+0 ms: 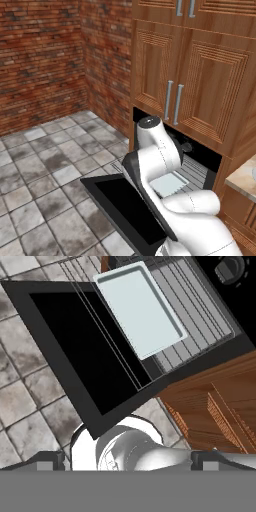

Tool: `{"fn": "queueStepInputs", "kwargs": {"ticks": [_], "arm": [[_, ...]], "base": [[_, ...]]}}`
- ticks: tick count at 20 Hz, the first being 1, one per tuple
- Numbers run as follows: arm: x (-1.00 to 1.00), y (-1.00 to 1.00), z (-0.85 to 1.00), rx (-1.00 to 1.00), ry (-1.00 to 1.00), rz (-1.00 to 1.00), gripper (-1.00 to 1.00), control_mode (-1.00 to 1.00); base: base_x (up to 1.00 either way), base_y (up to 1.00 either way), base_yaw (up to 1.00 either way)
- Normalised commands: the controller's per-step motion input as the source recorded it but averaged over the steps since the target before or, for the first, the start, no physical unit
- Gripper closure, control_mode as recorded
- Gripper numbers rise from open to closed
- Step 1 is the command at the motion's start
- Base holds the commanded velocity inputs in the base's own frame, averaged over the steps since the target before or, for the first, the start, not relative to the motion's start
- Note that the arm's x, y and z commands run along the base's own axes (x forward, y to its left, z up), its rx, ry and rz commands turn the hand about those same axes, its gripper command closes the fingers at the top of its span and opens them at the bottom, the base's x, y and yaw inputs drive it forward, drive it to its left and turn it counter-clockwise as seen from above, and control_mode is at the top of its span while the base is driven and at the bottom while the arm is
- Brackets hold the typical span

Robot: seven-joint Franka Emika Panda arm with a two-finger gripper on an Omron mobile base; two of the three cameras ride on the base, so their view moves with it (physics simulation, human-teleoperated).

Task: Take the baked cake out of the oven and place it on the plate for cooling. Then close the oven door.

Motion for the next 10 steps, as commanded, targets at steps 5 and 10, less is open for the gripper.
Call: {"fn": "queueStepInputs", "kwargs": {"ticks": [5, 10], "arm": [[0.44, 0.00, -0.15, -0.07, 0.00, 0.00, -1.00, -1.00], [0.35, -0.01, -0.36, -0.11, 0.00, 0.01, -1.00, -1.00]], "base": [[0.00, 0.00, 0.00], [0.00, 0.00, 0.00]]}}
